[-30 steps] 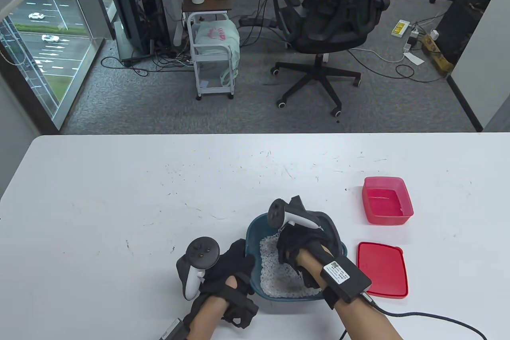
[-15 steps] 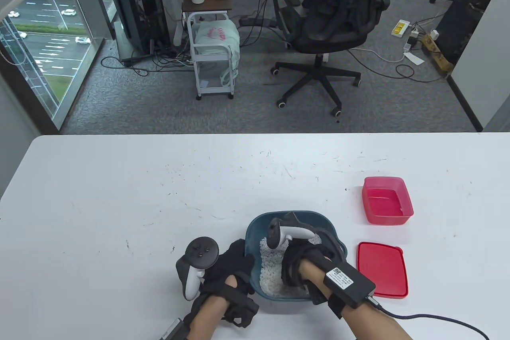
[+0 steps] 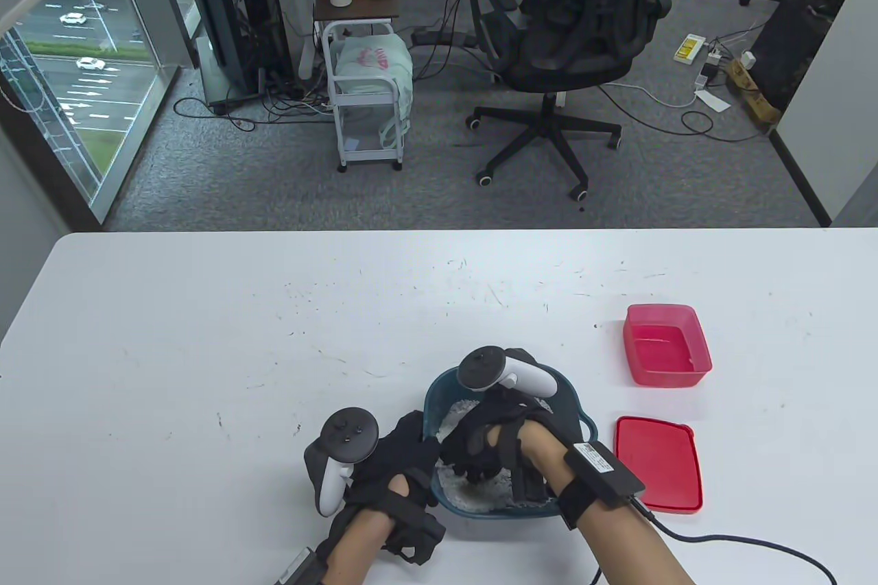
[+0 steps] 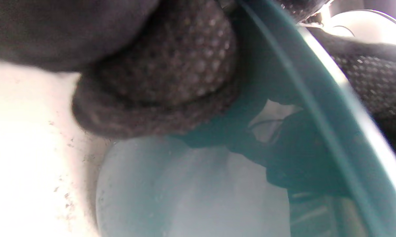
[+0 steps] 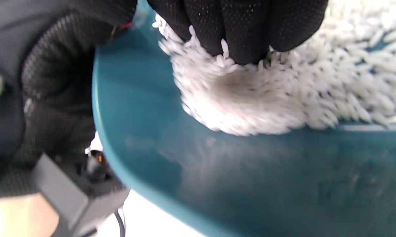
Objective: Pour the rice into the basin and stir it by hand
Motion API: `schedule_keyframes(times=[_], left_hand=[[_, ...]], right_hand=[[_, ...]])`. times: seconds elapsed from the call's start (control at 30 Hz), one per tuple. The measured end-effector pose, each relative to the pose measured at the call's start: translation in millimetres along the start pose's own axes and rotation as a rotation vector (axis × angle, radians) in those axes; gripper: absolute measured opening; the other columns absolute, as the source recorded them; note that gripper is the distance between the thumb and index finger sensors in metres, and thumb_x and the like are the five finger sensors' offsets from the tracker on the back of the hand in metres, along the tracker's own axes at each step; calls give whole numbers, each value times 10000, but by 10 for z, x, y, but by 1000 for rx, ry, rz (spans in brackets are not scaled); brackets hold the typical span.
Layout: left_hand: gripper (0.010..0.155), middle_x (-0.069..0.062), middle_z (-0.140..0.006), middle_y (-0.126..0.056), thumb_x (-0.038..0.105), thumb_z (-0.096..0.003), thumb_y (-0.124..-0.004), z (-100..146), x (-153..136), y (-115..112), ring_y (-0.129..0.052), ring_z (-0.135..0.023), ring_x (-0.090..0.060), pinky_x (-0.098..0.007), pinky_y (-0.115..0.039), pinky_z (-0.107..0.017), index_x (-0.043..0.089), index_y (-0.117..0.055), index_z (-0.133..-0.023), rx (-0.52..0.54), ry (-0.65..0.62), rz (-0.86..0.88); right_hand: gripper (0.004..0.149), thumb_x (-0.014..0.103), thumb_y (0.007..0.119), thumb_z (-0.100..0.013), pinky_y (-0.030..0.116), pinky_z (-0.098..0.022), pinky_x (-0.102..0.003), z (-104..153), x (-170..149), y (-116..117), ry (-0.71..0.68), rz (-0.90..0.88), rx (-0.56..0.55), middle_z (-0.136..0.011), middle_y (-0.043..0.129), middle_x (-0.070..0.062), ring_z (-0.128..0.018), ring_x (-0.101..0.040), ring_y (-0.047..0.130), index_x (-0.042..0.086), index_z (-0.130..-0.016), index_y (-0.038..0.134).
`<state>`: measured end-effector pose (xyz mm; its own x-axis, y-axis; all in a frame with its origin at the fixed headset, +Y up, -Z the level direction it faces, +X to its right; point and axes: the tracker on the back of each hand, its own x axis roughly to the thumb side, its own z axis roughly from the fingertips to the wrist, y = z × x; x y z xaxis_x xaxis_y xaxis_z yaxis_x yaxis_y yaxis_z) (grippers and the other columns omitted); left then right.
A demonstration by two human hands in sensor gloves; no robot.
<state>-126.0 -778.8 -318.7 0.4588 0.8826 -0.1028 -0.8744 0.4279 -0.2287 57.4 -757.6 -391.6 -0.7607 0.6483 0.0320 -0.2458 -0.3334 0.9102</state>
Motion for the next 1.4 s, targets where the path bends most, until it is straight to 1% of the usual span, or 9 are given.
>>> schedule_keyframes(times=[0.17,0.33,0.5,0.67,0.8,0.93,1.0,1.23,1.4], left_hand=[[652,-325,-906,-805,307,-488,-792,1,3,-4,-1107,-78,-174,-262,-985,9,-25,-611,-1020,-1,-6,-3],[652,-321,-905,-805,307,-489,-789,5,-1,-15,-1110,-82,-168,-258,-989,7,-26,-610,-1019,9,-1,2],[648,-322,-901,-810,303,-486,-791,6,-3,-16,-1113,-79,-170,-259,-992,9,-27,-615,-1016,16,2,6],[641,-317,-896,-820,302,-485,-793,8,-5,-19,-1110,-73,-168,-256,-990,13,-24,-628,-1012,33,-3,9],[639,-317,-897,-819,301,-486,-794,9,-9,-19,-1110,-73,-171,-256,-991,14,-23,-628,-1011,33,7,23],[639,-318,-898,-817,301,-487,-793,11,-14,-17,-1110,-76,-174,-258,-991,12,-23,-627,-1011,33,11,29],[640,-318,-898,-816,301,-487,-793,13,-9,-19,-1109,-76,-174,-258,-991,12,-24,-626,-1012,32,12,29],[644,-319,-901,-813,307,-489,-792,5,-10,-16,-1108,-78,-174,-257,-990,9,-23,-623,-1015,21,-3,23],[646,-322,-904,-804,303,-490,-791,-4,-8,-12,-1108,-85,-177,-261,-989,4,-25,-614,-1018,6,-14,17]], right_hand=[[671,392,709,-396,593,-565,-653,33,-47,-183,52,-53,-187,-976,610,-237,-861,-478,650,44,-952,570],[640,399,719,-394,659,-520,-652,131,-27,-262,279,231,-394,-900,756,-262,-772,-495,794,18,-908,693],[649,404,724,-389,716,-481,-623,179,-103,-211,551,457,-343,-886,784,-281,-739,-499,829,6,-902,716],[654,401,735,-375,795,-376,-597,180,-84,-50,639,583,-229,-762,905,-330,-586,-513,941,-69,-826,792],[661,409,755,-348,861,-214,-586,144,-104,80,691,579,-112,-561,1037,-354,-358,-507,1058,-138,-693,895],[653,415,771,-325,870,-146,-573,107,-126,136,617,521,-30,-439,1099,-341,-244,-493,1082,-148,-593,967],[651,416,773,-322,865,-159,-576,89,-109,159,475,436,24,-447,1097,-339,-258,-498,1077,-142,-593,971],[647,412,784,-329,850,-368,-596,47,-107,104,81,32,116,-729,988,-282,-575,-495,995,-47,-774,880],[671,398,764,-349,732,-485,-618,12,-100,-2,9,-67,83,-880,785,-277,-740,-486,823,-15,-875,716]])
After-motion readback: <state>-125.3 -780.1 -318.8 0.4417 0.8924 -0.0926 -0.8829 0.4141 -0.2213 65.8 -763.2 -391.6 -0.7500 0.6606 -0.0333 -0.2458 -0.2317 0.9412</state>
